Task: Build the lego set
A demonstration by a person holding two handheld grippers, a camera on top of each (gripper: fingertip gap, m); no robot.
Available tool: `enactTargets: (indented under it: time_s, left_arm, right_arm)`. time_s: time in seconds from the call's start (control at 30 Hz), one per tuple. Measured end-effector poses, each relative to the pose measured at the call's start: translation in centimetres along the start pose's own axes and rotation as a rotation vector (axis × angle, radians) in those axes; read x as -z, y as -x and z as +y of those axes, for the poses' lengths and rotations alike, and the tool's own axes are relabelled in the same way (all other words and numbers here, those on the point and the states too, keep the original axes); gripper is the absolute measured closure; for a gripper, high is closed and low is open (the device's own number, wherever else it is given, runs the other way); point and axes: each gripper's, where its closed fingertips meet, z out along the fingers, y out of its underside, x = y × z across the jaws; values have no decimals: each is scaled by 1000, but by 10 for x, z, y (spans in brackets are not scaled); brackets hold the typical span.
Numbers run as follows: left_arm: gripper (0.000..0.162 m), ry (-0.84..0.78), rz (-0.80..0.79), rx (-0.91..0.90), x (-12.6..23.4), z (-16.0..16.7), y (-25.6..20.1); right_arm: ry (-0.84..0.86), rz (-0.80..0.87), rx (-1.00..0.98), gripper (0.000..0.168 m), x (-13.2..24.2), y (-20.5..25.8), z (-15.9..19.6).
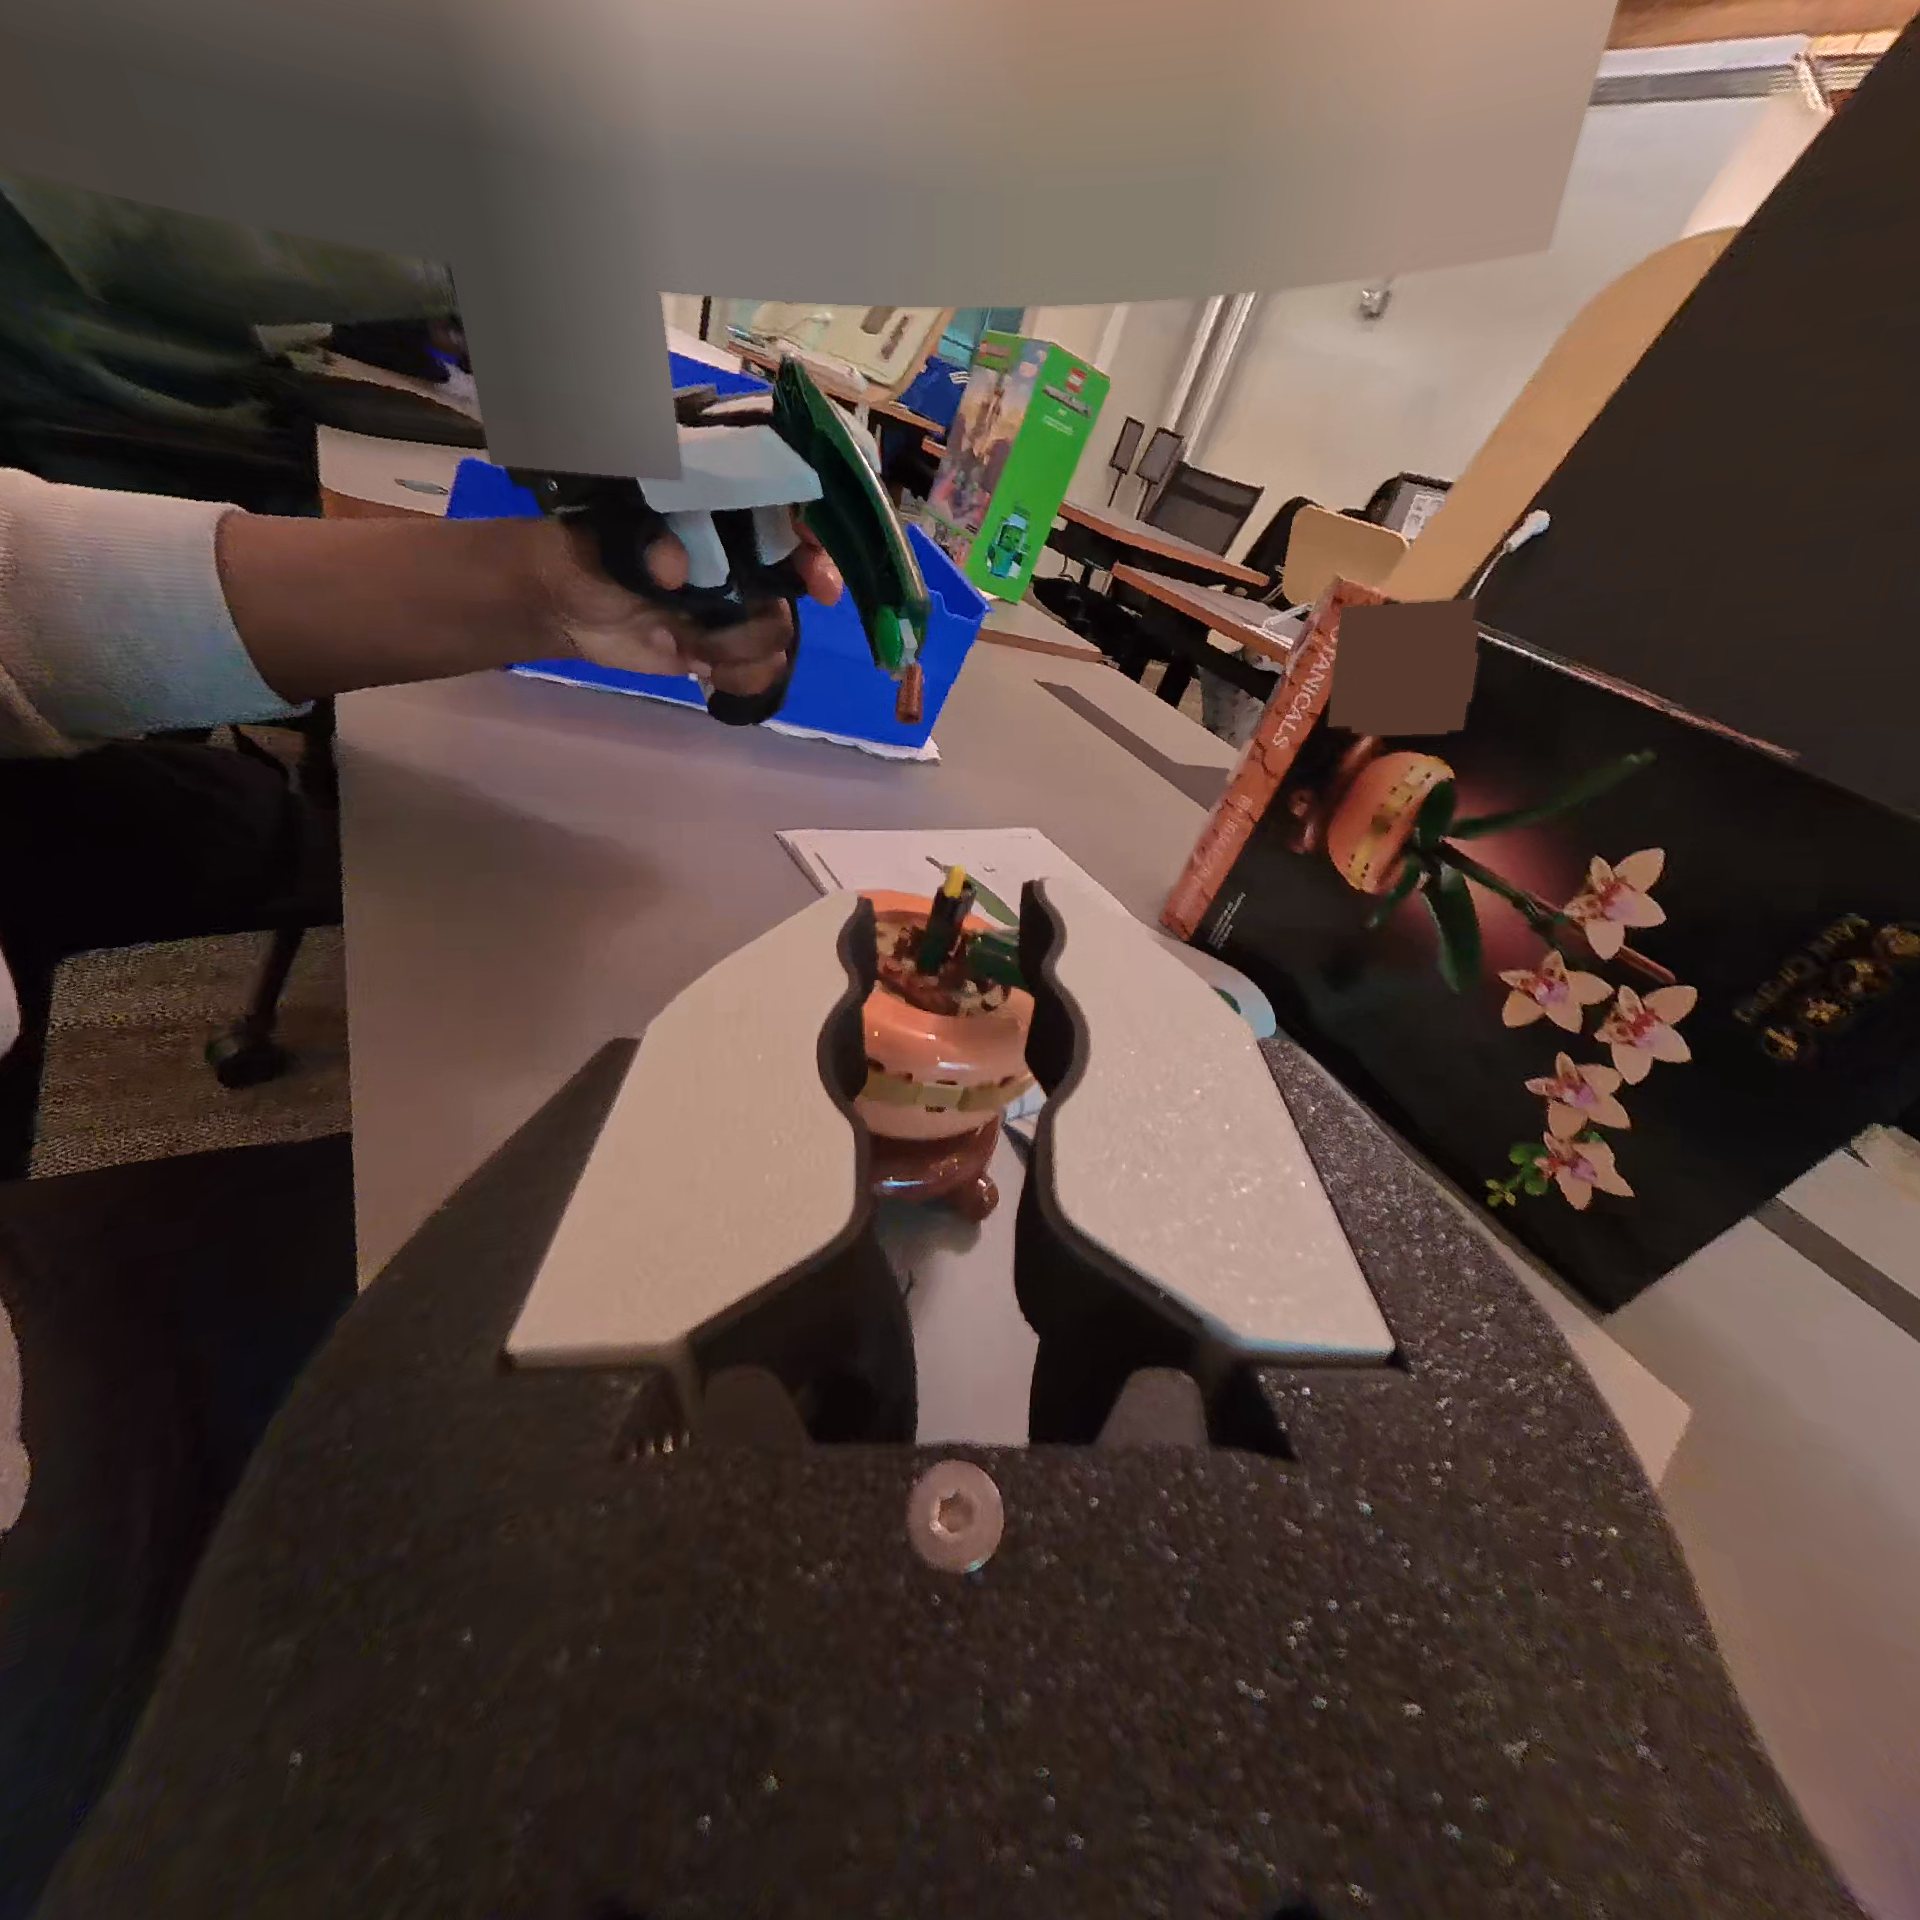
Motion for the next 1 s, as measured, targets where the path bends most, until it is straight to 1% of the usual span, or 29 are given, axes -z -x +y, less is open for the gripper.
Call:
enactTargets:
  time_s: [0.17, 0.27, 0.33, 0.47, 0.57, 0.73, 0.9, 1.0]
  left_arm:
    - [148, 93, 97, 55, -14, 25, -7]
    - [148, 117, 166, 68, -19, 30, -12]
    - [148, 130, 189, 39, -22, 32, -15]
    - [148, 166, 209, -31, -25, 39, -17]
    - [148, 186, 221, -55, -24, 44, -16]
    - [148, 165, 213, -69, -21, 37, -18]
    - [149, 168, 223, -80, -22, 37, -22]
    - [148, 161, 209, -100, -22, 37, -26]
  right_arm:
    - [43, -27, 7, 143, 0, 6, 9]
    - [97, -47, 51, 143, 0, 11, 12]
    - [136, -57, 85, 145, 0, 14, 17]
    - [187, -75, 117, 145, -5, 21, 22]
    - [190, -74, 135, 146, -7, 24, 21]
    - [214, -74, 156, 146, -6, 25, 24]
    - [205, -77, 161, 147, -9, 26, 25]
    - [167, -33, 218, 147, -9, 22, 26]
